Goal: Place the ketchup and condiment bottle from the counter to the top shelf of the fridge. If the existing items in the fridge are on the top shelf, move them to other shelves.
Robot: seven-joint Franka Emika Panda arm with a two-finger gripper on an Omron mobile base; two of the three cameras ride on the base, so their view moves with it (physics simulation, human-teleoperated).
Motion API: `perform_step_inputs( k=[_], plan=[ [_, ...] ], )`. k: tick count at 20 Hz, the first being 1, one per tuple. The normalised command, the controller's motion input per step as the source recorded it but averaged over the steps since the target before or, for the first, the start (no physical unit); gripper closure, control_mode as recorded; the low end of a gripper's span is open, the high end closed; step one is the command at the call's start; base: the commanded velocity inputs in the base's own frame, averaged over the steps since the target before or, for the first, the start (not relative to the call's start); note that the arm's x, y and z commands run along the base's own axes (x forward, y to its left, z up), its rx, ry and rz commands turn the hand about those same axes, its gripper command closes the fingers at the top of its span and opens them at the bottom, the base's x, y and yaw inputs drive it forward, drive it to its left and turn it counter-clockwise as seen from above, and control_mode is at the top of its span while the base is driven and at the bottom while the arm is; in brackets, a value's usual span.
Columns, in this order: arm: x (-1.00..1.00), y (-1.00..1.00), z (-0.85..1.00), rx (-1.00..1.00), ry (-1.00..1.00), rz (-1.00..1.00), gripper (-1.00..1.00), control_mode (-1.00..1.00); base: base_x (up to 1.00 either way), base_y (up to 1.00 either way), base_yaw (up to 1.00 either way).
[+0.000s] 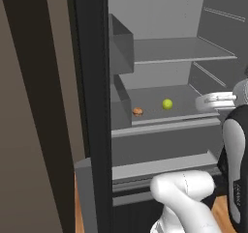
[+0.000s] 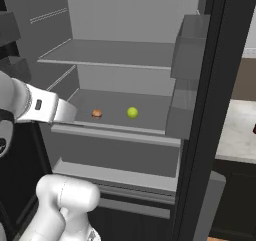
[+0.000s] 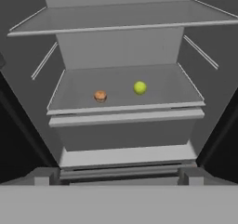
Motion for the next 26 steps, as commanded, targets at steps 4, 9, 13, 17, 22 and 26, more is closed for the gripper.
perform_step_inputs(
  k=[4,9,13,17,22,26],
  plan=[
    [-0.18,0.00,0.00,0.00,0.00,0.00,-1.00,1.00,-0.67,0.00,0.00],
    [0.00,0.00,0.00,0.00,0.00,0.00,-1.00,1.00,-1.00,0.00,0.00],
    [0.00,0.00,0.00,0.00,0.00,0.00,-1.00,1.00,-1.00,-0.10,-0.03],
    [0.00,0.00,0.00,0.00,0.00,0.00,-1.00,1.00,-0.73,-0.68,-0.11],
    [0.00,0.00,0.00,0.00,0.00,0.00,-1.00,1.00,-0.21,-1.00,-0.11],
    [0.00,0.00,0.00,0.00,0.00,0.00,-1.00,1.00,0.00,-1.00,-0.04]
  ],
)
